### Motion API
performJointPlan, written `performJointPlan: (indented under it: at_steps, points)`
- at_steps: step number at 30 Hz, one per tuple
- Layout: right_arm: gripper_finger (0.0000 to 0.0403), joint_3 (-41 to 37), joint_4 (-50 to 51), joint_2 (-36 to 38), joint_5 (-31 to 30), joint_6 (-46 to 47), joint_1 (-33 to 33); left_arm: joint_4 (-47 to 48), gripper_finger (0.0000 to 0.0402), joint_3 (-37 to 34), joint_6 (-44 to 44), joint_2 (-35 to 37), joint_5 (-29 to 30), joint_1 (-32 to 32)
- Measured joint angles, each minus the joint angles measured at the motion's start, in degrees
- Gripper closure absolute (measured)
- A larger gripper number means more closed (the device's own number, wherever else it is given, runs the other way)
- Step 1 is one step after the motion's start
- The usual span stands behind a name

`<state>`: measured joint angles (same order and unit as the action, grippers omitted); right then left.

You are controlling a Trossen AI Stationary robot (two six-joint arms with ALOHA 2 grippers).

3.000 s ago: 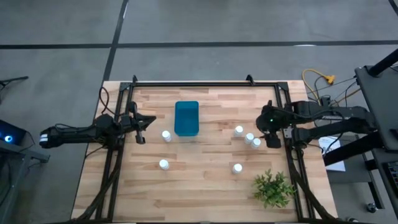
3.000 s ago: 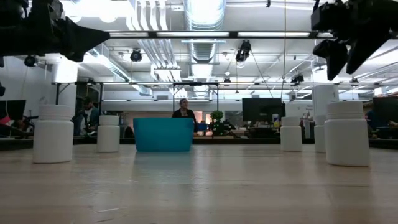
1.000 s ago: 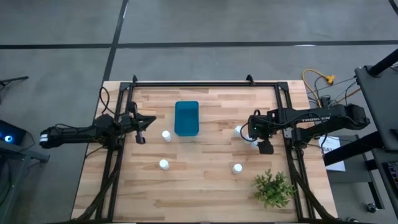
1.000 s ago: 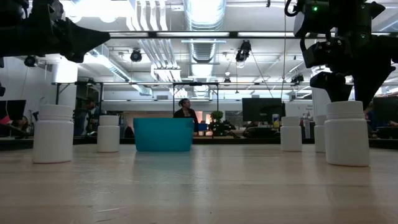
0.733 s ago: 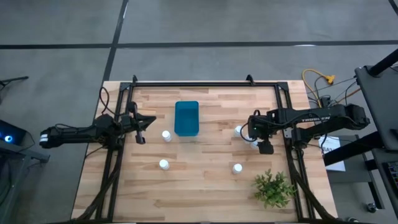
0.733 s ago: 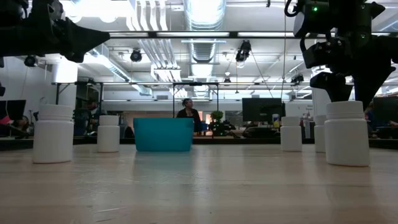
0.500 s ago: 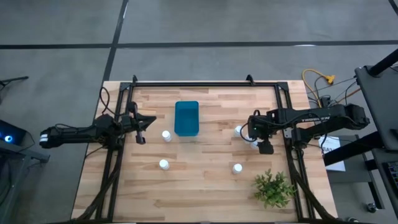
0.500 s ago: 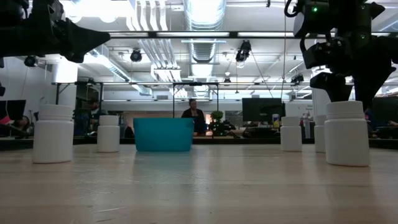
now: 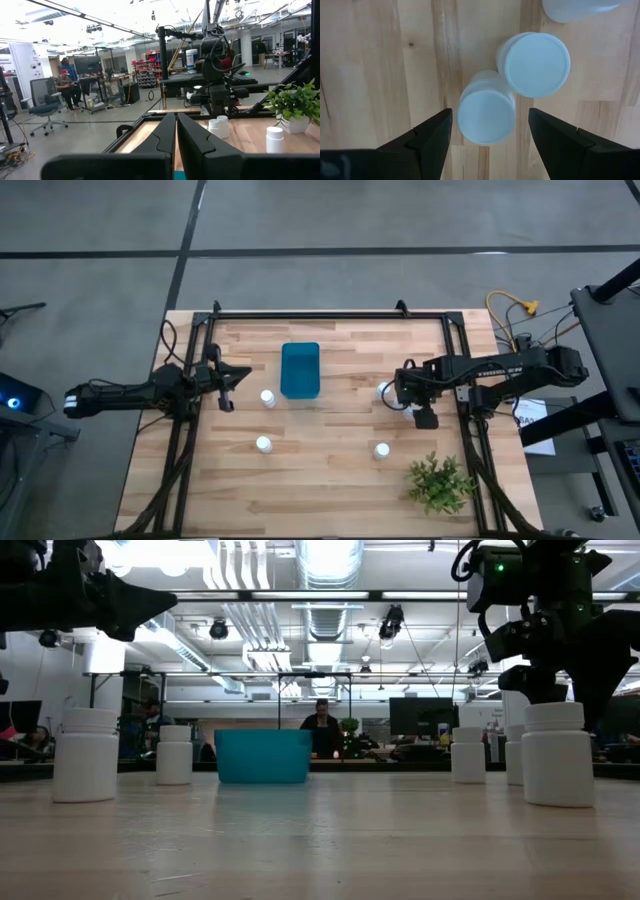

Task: Pick and place pill bottles into a basket
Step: Put the white medicine bottle into the blue bin

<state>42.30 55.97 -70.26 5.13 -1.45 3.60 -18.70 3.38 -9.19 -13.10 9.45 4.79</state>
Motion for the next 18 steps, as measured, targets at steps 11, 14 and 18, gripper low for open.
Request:
performJointPlan:
  at_steps: [11,14,18]
  points:
    - [0.0156,0.0,-0.03,-0.11,-0.15,0.07,0.0,-0.05,0.0401,0.0,-0.02,0.06,0.0,0.0]
    - [0.0158,0.0,-0.03,-0.11,-0.15,0.04,0.0,-0.07,0.0401,0.0,-0.04,0.01,0.0,-0.01]
    - [0.0158,0.0,-0.05,-0.11,-0.17,0.08,0.02,-0.07,0.0401,0.0,-0.04,-0.02,-0.02,-0.01]
